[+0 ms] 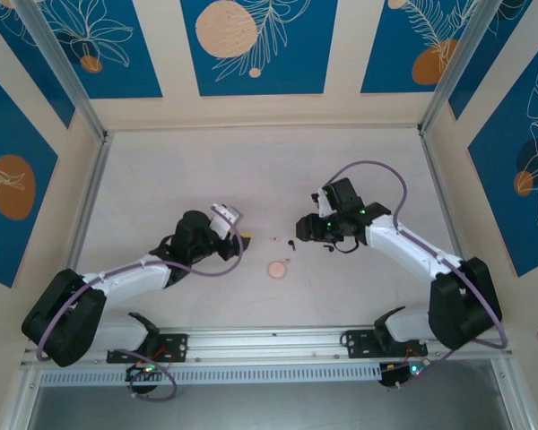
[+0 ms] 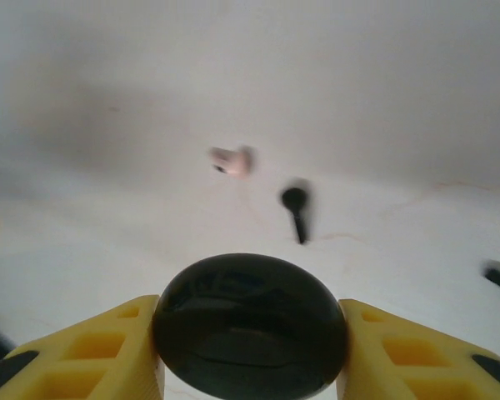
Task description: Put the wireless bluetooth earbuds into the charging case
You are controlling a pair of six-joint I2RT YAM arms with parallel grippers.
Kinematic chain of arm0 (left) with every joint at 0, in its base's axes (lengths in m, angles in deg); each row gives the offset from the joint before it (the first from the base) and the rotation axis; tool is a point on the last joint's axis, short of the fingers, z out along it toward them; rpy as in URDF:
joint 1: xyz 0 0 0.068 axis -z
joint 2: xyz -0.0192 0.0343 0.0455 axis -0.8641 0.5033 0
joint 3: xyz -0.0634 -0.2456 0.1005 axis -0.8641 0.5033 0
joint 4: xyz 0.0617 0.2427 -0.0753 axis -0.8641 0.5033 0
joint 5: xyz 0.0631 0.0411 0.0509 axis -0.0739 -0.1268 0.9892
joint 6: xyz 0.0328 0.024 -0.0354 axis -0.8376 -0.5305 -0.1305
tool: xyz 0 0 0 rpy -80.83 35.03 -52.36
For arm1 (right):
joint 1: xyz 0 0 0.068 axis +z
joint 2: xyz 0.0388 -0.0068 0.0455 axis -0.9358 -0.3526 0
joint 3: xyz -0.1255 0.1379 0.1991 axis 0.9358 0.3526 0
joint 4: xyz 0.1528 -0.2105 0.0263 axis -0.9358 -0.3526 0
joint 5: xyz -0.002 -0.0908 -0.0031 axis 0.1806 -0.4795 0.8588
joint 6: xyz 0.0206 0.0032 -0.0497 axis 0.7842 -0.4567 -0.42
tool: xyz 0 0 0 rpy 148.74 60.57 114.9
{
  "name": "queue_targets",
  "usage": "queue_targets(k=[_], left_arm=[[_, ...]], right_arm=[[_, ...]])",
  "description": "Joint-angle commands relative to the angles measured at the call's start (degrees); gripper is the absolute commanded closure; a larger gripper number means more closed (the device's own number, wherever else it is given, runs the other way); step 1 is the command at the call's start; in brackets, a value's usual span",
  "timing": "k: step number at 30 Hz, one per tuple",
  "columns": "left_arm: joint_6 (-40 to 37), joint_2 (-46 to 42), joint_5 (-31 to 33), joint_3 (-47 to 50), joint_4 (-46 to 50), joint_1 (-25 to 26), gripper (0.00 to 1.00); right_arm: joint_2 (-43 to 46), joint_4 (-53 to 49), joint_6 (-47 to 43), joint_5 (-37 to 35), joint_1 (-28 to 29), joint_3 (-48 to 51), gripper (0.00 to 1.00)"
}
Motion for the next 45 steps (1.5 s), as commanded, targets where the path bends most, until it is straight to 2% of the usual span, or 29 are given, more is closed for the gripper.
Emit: queue_targets(k=[1,7,10,26,42,45], left_arm=[[-5.8,-0.5,-6.4,2.6,-15.3,2.9,0.45],[-7.8,1.8,-5.4,3.4,-20.9,7.8,0.44],[-7.2,2.9,-4.2,3.3,-23.4,9.2,0.44],[-2.0,3.6,0.1,3.0,-29.1,11.4,0.49],[2.1,3.7,-0.3,3.9,-34.5,11.4,0.48],[2.5,3.7,-0.2,4.0,-34.8,11.5,0.56]], right_arm=[[4.0,13.6,7.8,8.0,0.2,4.8,0.57],[11.1,31.6,17.1,10.5,1.2,13.9,0.57],[13.1,35.7,19.1,10.0,2.4,16.1,0.57],[11.8,40.9,18.4,7.0,10.1,15.5,0.56],[10.1,42.2,18.4,6.3,12.3,14.8,0.56],[9.9,42.5,18.3,6.4,12.5,14.8,0.56]])
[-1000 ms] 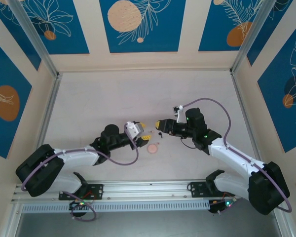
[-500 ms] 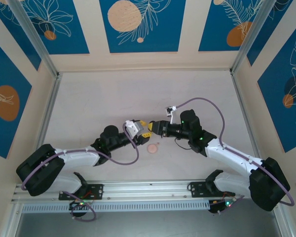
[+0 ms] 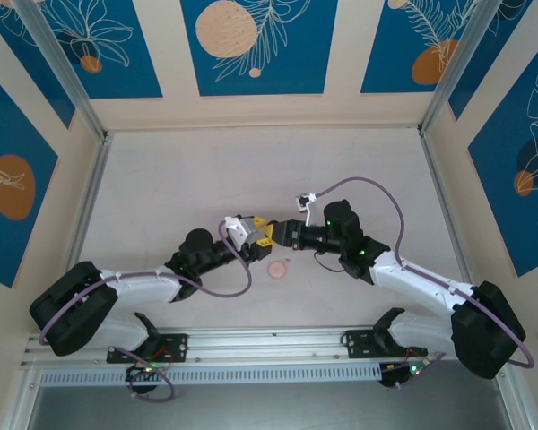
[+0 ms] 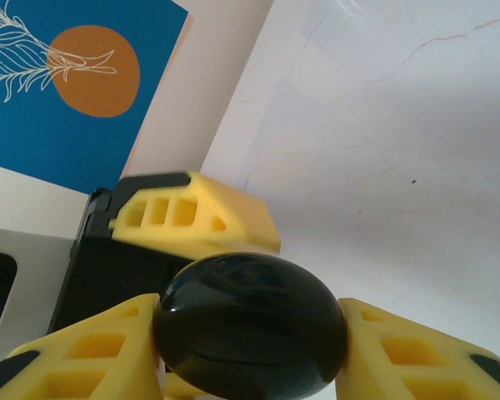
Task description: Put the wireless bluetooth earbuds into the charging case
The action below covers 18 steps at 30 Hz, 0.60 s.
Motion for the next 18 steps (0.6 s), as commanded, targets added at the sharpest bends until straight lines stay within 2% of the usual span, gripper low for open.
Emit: queue_targets(k=[1,8,13,18], left_arm=[[0.9,0.0,0.6,0.5,-3.7,0.5,0.59],[0.1,-0.8,-1.3,0.8,-2.2,0.4,0.79],[-0.6,-2.2,-0.8,1.9,-0.4,0.3,0.84],[-1.6,-5.1,-0.7,2.7,3.9,-0.7,0.84]], right_arm=[[-0.4,0.9,0.0,-0.1,0.7,-1.3,0.56],[-0.3,1.4,-0.8,0.0,1.1,-1.2,0.53],[1.5,1.4,-3.7,-0.8,1.0,-0.7,0.31],[5.4,-1.9,-11.7,-0.4,-0.1,-1.1,0.23]])
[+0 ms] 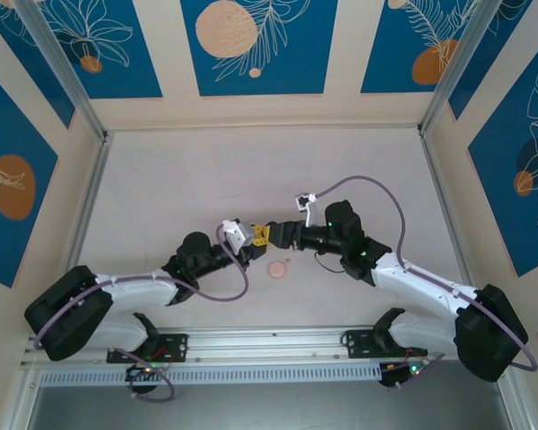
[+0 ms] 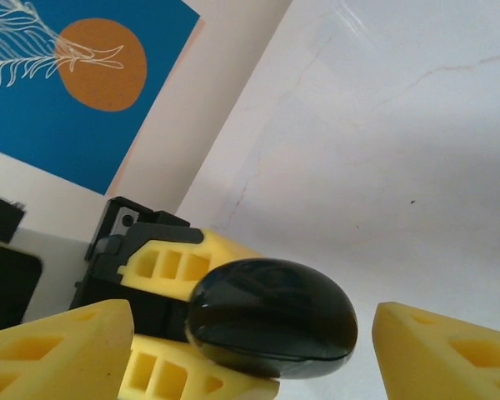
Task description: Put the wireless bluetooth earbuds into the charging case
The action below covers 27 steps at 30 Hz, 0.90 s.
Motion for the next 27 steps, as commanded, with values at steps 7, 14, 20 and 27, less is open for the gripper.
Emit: queue_targets(k=[7,14,20,27], left_arm=[[-1.5,-8.3,-5.0,1.2,9.4,-4.4,0.84],[0.0,-14.6,-13.0,2.1,14.6,-9.8,0.84],[0.8,-17.5,-19.1,2.3,15.8,-12.4,0.84],[-0.1,-17.8,-23.7,1.8,15.9,-13.0,0.84]], right_arm=[[7.2,-5.1,-18.9,5.2,-4.2,-1.5,0.24],[9.5,-6.3,-34.2,11.7,-6.1,-0.9,0.33],[9.9,-9.1,-44.2,15.6,-7.1,-1.2,0.36],[9.3,-13.6,-51.0,18.6,-8.2,-3.6,0.38]])
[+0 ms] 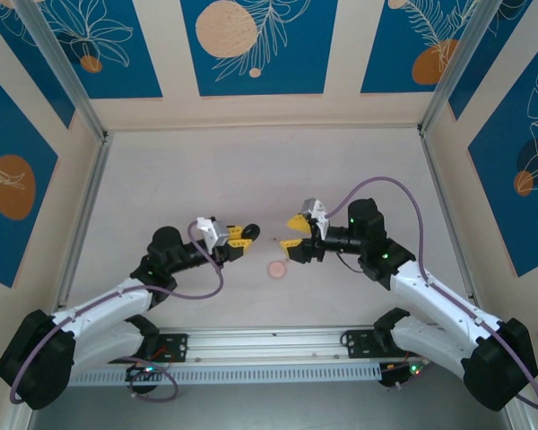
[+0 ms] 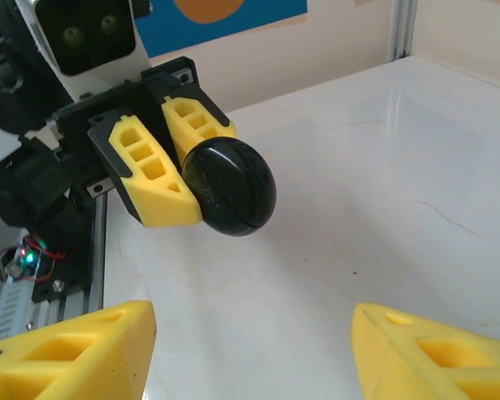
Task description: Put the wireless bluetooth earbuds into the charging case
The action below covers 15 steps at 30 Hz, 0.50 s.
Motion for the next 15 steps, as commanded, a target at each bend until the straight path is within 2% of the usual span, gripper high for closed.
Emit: queue_targets(k=[1,15], left_arm=[[-0.6,-0.6,-5.3,-0.2,-0.1,-0.7,0.84],[-1.8,-1.3,-11.4,-0.7,-1.1,-0.7,0.84]], right_arm=[[-0.2,-3.6,-7.1,4.2,-0.7,-3.4,0.38],[-13.3,-14.6,-18.8,19.4,-1.0,-14.8,0.40]])
